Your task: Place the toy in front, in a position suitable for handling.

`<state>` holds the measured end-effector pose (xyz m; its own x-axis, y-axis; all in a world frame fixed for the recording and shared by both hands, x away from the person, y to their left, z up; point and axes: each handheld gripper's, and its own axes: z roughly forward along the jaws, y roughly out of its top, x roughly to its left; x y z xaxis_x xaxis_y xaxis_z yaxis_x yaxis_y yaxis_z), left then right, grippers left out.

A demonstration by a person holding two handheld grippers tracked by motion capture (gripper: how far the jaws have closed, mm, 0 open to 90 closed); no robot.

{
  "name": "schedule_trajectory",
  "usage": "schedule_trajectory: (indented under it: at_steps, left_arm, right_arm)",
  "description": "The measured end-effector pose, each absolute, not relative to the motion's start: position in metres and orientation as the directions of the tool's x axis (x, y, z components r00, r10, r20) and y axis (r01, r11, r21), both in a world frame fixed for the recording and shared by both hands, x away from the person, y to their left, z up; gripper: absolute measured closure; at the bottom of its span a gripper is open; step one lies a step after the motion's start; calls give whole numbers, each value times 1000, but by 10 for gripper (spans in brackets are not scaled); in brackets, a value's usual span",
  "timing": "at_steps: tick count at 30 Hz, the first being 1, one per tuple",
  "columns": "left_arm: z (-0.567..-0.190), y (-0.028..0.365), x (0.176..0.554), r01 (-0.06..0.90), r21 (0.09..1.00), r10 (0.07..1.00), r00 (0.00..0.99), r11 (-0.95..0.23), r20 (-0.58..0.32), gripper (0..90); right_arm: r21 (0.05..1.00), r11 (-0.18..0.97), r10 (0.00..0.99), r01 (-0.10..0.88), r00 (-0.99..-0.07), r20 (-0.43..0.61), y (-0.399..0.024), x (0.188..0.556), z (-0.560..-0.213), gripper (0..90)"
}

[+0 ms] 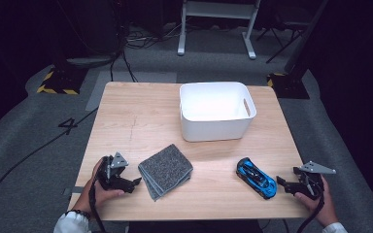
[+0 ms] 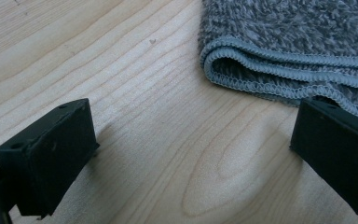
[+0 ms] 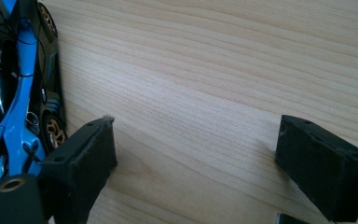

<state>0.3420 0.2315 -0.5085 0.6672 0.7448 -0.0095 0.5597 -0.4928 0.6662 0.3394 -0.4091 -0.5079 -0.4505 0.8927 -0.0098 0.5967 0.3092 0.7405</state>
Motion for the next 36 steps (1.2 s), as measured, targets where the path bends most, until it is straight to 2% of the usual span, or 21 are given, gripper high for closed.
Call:
schedule_trajectory:
  at_steps: [4,7,27,31,36]
  left_arm:
    - [-508,231,342,560,667,745,667,-492,-10,2]
    - [-508,231,342,560,666,745,667,-493,-9,2]
    - [-509,232,340,562,667,750,662,-489,-9,5]
    - [-509,232,340,563,668,750,661,-488,-9,5]
    - [-509,232,340,563,668,750,661,-488,-9,5]
  right_arm:
    - [740,313,890,595,-455,-10,-409,339,-508,126]
    - [748,333,874,575,-486,-16,-409,336,-508,192]
    - [743,494,685,451,-728,-14,-402,300,-508,179]
    - [739,529,635,418,-772,-18,-389,294,-508,148]
    - [730,526,653,437,-757,-18,-374,297,-509,88]
